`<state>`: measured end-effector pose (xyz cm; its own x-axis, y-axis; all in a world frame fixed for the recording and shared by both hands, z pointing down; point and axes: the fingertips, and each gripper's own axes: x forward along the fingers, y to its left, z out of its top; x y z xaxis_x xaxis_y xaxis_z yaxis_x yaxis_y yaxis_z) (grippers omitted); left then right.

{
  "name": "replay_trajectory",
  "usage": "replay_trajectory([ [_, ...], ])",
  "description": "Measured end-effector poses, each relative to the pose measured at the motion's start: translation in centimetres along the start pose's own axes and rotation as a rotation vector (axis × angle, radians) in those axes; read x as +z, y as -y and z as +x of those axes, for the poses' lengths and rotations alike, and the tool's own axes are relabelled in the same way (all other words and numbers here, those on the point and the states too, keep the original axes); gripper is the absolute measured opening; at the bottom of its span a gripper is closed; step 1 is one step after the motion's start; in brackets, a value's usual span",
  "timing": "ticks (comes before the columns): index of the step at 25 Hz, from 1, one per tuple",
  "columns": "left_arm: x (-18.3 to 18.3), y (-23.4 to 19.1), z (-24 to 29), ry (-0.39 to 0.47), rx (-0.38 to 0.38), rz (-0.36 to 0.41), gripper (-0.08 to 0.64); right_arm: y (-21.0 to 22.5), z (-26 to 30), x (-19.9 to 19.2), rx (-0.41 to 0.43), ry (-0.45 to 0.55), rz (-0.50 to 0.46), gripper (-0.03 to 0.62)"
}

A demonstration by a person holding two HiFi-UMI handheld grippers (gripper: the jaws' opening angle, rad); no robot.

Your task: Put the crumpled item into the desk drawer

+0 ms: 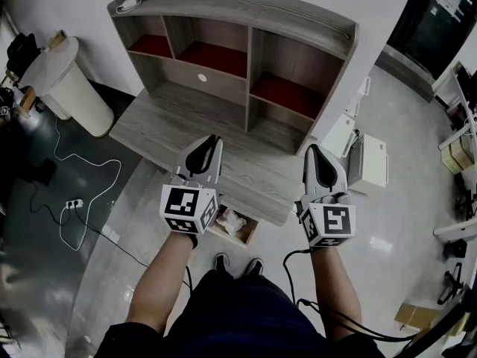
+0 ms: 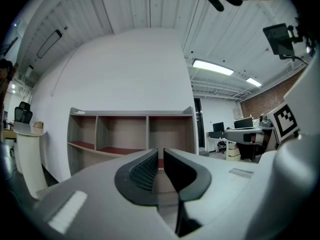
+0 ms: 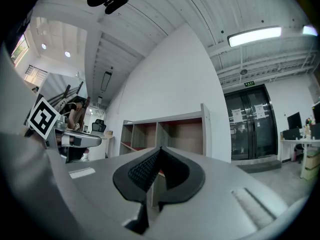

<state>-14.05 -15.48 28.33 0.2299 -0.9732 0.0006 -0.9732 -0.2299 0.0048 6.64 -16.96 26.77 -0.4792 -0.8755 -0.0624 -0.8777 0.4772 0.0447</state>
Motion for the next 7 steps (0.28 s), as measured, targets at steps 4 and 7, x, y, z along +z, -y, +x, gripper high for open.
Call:
replay_trajectory([
  [4,-0.13,0.21,-0.04,-0.007,0.004,0.001,0.037,0.39,-0.16,0.32,-0.003,0.004,-0.001,0.006],
  [7,-0.23,0.42,-0.05,-0.009,0.009,0.004,0.037,0.68,-0.32,0.30,-0.002,0.003,-0.003,0.006],
])
